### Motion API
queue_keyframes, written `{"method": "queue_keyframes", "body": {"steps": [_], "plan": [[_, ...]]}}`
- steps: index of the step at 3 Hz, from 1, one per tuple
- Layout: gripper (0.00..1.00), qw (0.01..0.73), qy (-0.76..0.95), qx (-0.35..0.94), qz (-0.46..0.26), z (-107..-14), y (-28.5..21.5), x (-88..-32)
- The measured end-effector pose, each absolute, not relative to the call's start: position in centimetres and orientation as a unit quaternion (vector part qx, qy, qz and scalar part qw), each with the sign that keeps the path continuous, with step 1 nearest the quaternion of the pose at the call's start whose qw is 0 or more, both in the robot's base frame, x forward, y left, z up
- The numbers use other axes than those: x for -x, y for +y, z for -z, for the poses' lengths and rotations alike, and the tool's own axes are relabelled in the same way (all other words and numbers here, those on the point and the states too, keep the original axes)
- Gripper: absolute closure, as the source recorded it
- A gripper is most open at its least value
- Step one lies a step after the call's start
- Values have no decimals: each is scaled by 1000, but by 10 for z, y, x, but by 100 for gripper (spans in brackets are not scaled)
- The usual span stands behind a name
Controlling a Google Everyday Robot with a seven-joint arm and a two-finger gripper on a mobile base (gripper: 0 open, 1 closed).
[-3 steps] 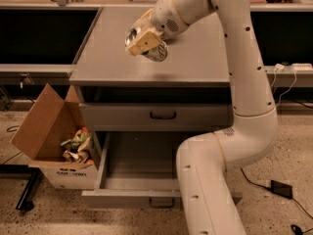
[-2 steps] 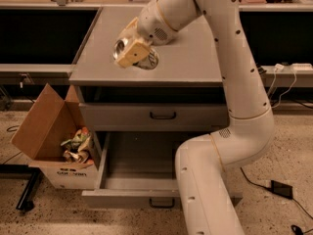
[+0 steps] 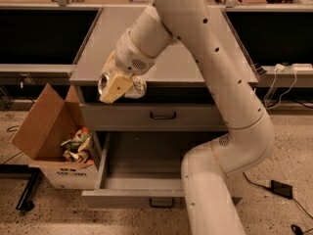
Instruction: Place 7up can into middle drawer
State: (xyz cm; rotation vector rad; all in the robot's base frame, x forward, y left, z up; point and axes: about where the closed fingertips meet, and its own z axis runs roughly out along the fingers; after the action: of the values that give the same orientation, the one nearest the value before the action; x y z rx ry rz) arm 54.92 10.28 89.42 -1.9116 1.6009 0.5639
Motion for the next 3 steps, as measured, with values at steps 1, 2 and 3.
{"method": "queue_keyframes", "body": {"steps": [1, 2, 3], "plan": [[100, 241, 612, 719, -226, -856, 107, -534], [100, 203, 635, 709, -231, -805, 110, -528], [100, 211, 632, 706, -239, -803, 123, -529]]}}
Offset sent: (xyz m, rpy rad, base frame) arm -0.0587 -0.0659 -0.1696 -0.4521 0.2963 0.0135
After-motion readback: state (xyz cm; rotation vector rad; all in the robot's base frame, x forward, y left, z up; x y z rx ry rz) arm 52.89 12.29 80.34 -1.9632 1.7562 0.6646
